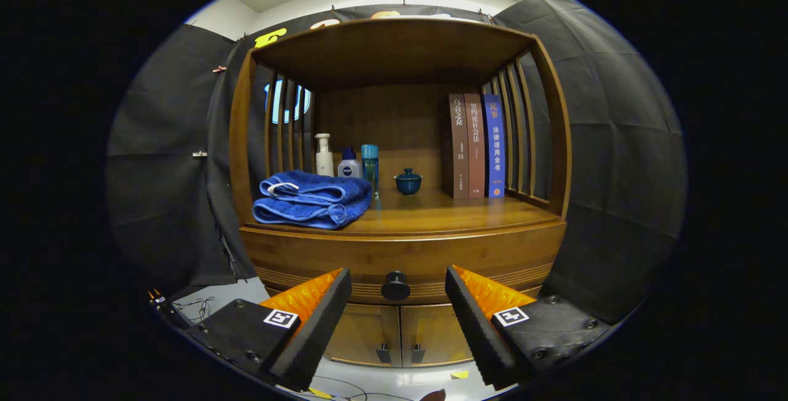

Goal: Pull open the drawer, take out the items inside it, and place them on the countertop above the cabinet.

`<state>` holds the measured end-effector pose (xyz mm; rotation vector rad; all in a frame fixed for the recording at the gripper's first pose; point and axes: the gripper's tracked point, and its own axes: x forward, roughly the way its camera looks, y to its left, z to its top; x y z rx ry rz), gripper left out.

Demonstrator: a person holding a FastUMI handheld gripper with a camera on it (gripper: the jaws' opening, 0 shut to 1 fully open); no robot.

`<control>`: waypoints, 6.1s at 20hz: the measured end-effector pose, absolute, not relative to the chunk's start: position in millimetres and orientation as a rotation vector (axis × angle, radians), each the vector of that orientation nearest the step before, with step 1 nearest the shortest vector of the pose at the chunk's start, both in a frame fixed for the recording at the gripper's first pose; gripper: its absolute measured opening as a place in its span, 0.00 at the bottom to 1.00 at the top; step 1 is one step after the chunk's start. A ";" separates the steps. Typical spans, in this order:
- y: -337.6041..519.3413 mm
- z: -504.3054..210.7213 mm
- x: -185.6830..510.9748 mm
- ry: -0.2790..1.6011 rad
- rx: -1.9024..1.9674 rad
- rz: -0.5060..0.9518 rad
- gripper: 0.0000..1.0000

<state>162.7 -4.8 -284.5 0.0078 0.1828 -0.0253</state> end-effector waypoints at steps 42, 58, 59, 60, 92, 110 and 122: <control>13.0 -369.7 47.2 0.337 0.011 -0.018 0.24; 17.0 -281.6 8.7 0.340 -0.050 0.104 0.99; 19.9 -264.4 11.3 0.341 -0.039 0.117 0.99; 24.9 -248.2 15.3 0.349 -0.018 0.139 0.99; -9.0 -394.3 185.1 1.283 0.006 -0.010 0.30; -31.8 -247.9 262.2 1.133 0.082 -0.031 0.24; -26.5 -287.1 352.3 1.195 0.037 -0.066 0.26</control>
